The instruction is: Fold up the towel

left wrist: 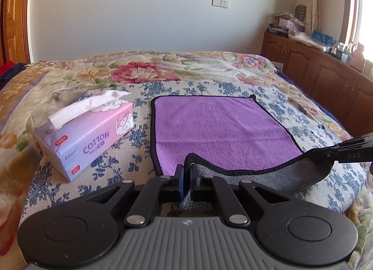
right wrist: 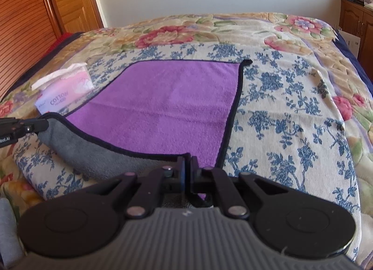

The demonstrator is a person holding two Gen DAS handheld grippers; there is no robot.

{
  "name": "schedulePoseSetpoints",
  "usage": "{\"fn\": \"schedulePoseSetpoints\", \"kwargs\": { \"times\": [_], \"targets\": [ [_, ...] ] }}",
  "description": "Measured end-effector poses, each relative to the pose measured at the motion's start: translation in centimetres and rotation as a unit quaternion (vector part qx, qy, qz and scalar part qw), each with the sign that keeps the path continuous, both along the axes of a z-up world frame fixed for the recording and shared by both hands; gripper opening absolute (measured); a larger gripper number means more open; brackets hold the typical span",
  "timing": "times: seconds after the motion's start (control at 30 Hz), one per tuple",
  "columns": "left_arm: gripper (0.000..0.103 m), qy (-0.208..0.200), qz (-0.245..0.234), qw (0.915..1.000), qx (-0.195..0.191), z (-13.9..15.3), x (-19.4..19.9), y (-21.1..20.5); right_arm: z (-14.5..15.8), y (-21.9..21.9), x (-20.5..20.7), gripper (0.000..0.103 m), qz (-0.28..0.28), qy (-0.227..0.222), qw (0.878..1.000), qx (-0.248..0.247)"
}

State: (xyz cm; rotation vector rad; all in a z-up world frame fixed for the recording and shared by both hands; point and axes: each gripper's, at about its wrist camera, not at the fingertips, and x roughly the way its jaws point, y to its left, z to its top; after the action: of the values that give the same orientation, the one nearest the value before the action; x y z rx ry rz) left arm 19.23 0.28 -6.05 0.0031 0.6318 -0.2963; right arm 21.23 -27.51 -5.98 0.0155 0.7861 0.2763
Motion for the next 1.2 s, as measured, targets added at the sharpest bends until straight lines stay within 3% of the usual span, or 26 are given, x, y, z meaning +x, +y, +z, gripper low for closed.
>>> {"fn": "schedulePoseSetpoints", "kwargs": {
  "times": [0.7,1.2],
  "targets": [
    [0.006,-0.027,0.001,0.9996,-0.012,1.4,1.6,-0.2,2.9,1.4,0.1,0.005,0.028,-0.081,0.996,-0.019],
    [0.006,-0.042,0.002,0.9991,-0.008,2.1,3.4,-0.6,3.1,1.8,2.1,0.004,0.049,-0.118,0.991,-0.044]
  ]
}}
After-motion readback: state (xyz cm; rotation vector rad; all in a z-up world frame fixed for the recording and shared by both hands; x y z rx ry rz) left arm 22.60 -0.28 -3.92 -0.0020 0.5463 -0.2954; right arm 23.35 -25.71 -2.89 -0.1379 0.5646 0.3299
